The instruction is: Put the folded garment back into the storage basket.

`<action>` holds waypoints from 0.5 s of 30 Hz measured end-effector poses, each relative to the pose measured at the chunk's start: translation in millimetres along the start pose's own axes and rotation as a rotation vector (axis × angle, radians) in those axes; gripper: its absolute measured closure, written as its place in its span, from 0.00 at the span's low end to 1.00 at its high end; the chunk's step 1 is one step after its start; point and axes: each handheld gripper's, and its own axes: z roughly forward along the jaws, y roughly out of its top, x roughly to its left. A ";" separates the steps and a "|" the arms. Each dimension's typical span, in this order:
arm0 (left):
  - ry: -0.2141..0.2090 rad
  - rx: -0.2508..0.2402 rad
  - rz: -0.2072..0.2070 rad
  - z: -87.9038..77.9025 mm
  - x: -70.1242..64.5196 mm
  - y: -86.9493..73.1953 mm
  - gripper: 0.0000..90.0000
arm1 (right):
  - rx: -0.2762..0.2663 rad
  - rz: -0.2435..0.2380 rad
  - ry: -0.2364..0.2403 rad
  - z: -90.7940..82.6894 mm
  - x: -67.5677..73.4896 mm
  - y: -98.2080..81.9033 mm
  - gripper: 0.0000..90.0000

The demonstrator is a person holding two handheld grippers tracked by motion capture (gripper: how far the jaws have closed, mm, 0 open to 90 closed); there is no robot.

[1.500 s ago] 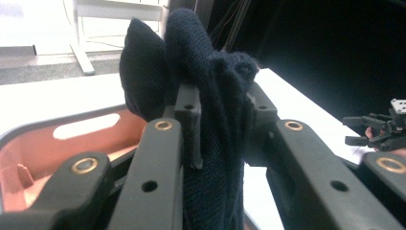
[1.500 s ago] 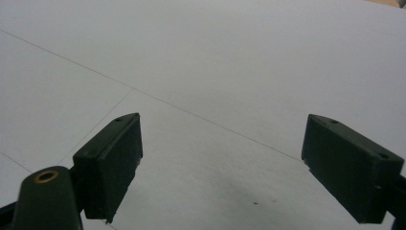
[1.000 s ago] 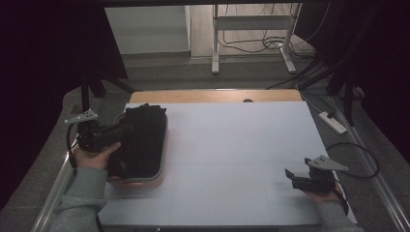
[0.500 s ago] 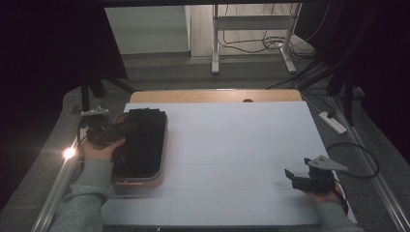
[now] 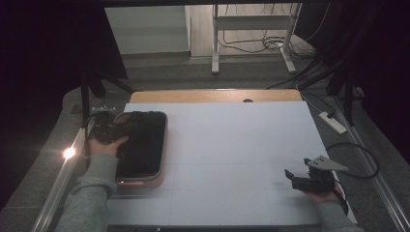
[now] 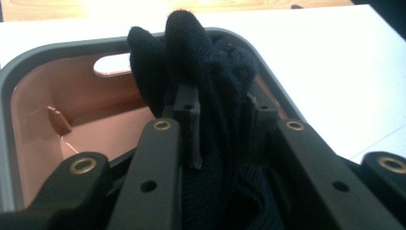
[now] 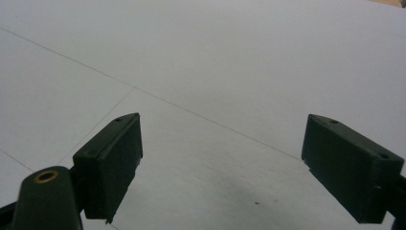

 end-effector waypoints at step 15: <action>0.129 0.078 -0.020 16.7 8.9 -1.4 0.77 | 0.004 -0.001 0.004 0.7 0.1 -0.5 0.16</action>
